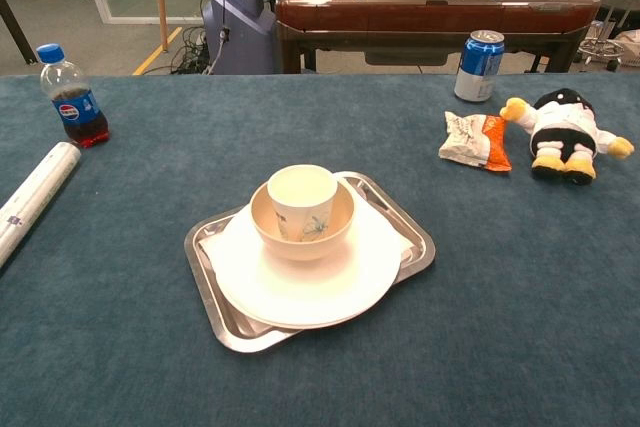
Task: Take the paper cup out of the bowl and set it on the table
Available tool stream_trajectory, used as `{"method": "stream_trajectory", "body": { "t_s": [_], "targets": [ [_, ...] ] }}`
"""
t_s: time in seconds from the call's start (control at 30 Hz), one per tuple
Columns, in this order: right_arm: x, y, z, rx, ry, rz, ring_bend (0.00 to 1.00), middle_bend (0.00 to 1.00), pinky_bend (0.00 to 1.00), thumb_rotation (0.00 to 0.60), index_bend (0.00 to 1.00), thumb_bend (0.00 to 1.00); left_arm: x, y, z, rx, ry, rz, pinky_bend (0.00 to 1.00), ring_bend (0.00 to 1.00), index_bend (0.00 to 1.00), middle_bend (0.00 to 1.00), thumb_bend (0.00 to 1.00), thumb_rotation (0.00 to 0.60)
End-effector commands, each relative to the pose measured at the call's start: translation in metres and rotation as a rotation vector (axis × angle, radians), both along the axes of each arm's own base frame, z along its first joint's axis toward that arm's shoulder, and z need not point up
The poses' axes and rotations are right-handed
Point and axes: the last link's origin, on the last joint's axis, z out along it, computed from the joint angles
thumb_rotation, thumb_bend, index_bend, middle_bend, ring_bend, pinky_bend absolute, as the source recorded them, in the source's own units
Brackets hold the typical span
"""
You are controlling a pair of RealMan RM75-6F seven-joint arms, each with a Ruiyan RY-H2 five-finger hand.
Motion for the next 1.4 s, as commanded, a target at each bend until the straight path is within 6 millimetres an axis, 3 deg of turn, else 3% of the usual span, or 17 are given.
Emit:
{"method": "stream_trajectory", "body": {
  "t_s": [0.03,0.6,0.77,1.0,1.4],
  "targets": [
    [0.000,0.000,0.000,0.003,0.000,0.001,0.00,0.00,0.00,0.600,0.00,0.20,0.000,0.001,-0.001,-0.001,0.001,0.002,0.00,0.00,0.00,0.01,0.32,0.600],
    [-0.005,-0.008,-0.001,0.017,-0.002,-0.018,0.00,0.00,0.00,0.600,0.00,0.20,-0.002,0.004,-0.004,-0.022,0.011,0.023,0.00,0.00,0.00,0.01,0.32,0.600],
    [-0.006,-0.008,0.001,0.018,-0.006,-0.021,0.00,0.00,0.00,0.600,0.00,0.20,0.006,0.009,-0.004,-0.023,0.029,-0.009,0.00,0.00,0.00,0.01,0.32,0.600],
    [-0.007,-0.011,0.001,0.011,-0.009,-0.036,0.00,0.00,0.00,0.600,0.00,0.20,0.026,0.025,-0.004,-0.096,0.112,-0.081,0.00,0.00,0.01,0.01,0.32,0.600],
    [-0.019,-0.023,0.005,0.016,-0.047,-0.105,0.00,0.00,0.00,0.600,0.00,0.20,0.055,0.067,-0.023,-0.171,0.186,-0.172,0.00,0.00,0.03,0.01,0.32,0.600]
  ]
}}
